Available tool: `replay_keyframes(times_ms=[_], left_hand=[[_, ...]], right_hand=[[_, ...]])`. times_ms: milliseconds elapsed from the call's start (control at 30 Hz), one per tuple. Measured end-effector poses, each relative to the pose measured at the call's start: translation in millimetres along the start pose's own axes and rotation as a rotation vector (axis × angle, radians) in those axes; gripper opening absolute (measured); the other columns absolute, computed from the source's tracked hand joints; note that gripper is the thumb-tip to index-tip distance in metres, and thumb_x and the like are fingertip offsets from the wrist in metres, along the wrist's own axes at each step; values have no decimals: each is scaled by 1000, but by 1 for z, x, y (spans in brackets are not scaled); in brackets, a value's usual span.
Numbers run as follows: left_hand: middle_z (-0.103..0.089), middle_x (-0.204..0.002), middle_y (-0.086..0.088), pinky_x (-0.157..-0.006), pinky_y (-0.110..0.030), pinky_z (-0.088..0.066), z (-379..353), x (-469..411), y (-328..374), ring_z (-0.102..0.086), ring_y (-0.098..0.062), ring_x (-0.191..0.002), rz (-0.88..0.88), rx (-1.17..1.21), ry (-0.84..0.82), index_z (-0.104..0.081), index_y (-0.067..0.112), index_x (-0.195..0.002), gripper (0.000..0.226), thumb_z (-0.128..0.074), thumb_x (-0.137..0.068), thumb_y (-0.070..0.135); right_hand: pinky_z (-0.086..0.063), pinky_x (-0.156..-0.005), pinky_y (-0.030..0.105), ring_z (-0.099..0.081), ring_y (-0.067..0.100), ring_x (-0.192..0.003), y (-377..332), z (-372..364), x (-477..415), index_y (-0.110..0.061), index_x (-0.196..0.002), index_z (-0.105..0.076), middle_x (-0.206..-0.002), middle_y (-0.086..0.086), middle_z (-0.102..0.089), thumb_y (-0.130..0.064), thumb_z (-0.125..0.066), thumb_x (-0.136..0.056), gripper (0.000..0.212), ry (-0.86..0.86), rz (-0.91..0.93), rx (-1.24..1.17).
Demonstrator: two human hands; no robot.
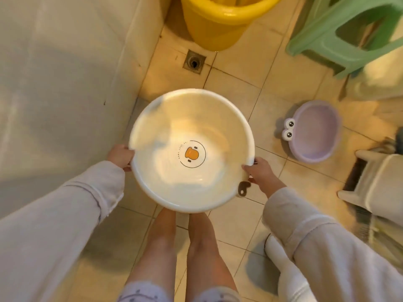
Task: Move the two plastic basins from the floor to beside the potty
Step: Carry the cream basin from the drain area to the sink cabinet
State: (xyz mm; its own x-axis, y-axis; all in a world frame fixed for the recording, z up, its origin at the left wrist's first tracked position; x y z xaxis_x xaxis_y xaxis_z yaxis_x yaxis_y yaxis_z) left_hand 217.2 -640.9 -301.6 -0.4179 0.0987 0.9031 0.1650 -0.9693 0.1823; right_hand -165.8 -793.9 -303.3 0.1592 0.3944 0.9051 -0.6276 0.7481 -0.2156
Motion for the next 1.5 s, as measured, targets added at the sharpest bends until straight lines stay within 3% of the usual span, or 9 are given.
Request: replay_keyframes(times_ms=[167, 333, 500, 667, 767, 933, 1033, 1367, 1500], left_hand=[[-56, -109, -21, -50, -27, -49, 34, 96, 3, -51, -25, -86, -58, 77, 24, -49, -5, -130, 38, -43, -95, 6], [-53, -107, -14, -77, -40, -53, 52, 154, 10, -50, -26, -92, -107, 182, -6, -46, -4, -133, 39, -42, -95, 4], [-60, -64, -7, -42, -19, -49, 56, 196, 33, -55, -17, -56, -225, 272, -59, -52, 10, -117, 26, -41, -95, 4], [-62, -85, -11, -57, -30, -56, 39, 210, 52, -59, -22, -74, -242, 223, -154, -45, 0, -133, 38, -41, -95, 3], [-61, -120, -25, -79, -40, -51, 27, 213, 74, -61, -30, -89, -283, 156, -185, -42, -1, -135, 40, -42, -95, 2], [-62, -80, -7, -70, -39, -54, -11, 225, 107, -58, -18, -72, -352, -89, -337, -50, 3, -127, 34, -42, -95, 4], [-68, -68, -6, -47, -27, -58, -38, 239, 124, -62, -19, -66, -414, -258, -398, -56, 12, -111, 22, -46, -92, 3], [-53, -72, -9, -49, -31, -51, -180, 323, 51, -51, -22, -65, -570, -942, -582, -57, 5, -83, 10, -50, -86, -1], [-52, -72, -10, -55, -30, -47, -228, 370, -23, -51, -22, -64, -636, -1185, -663, -57, 10, -76, 20, -48, -86, -4]], right_hand=[[-51, -91, 52, -57, 41, -112, 9, 45, 101, 0, -123, -52, -123, 24, -58, -5, -58, -86, 38, 40, 58, -117], [-50, -94, 54, -59, 39, -111, 31, 68, 161, -1, -124, -54, -121, 23, -60, -2, -56, -87, 37, 40, 80, -312], [-53, -84, 43, -62, 29, -97, 46, 79, 188, -3, -122, -54, -109, 12, -64, 0, -54, -89, 33, -3, 118, -571], [-53, -72, 35, -62, 21, -84, 72, 92, 211, -5, -119, -55, -98, 5, -65, -1, -56, -88, 31, 54, 145, -738], [-51, -70, 35, -62, 25, -89, 100, 91, 227, -6, -122, -54, -103, 7, -65, -2, -55, -88, 34, 115, 138, -857], [-49, -59, 29, -63, 18, -78, 160, 67, 263, -11, -126, -55, -93, 1, -68, 0, -55, -88, 40, 242, 119, -1137], [-50, -60, 30, -64, 20, -78, 201, 37, 288, -14, -130, -52, -94, 2, -68, -1, -56, -88, 45, 334, 102, -1300], [-50, -66, 34, -62, 25, -78, 356, -124, 397, -6, -122, -54, -107, 16, -62, -2, -57, -88, 34, 716, -150, -1806], [-50, -67, 33, -60, 23, -79, 408, -199, 441, 2, -127, -49, -93, 10, -63, 2, -53, -89, 38, 869, -245, -2026]])
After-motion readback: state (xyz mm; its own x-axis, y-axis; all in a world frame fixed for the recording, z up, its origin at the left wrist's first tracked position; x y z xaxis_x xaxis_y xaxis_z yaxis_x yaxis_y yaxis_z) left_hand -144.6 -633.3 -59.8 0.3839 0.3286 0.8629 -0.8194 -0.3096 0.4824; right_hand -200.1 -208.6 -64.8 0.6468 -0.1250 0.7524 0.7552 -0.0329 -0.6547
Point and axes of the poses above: each hand's wrist, its own x-axis away from the middle knuckle, its own z-axis out of the back of the hand, y = z × x, the point moved 10 cm from there along -x, towards the middle knuckle
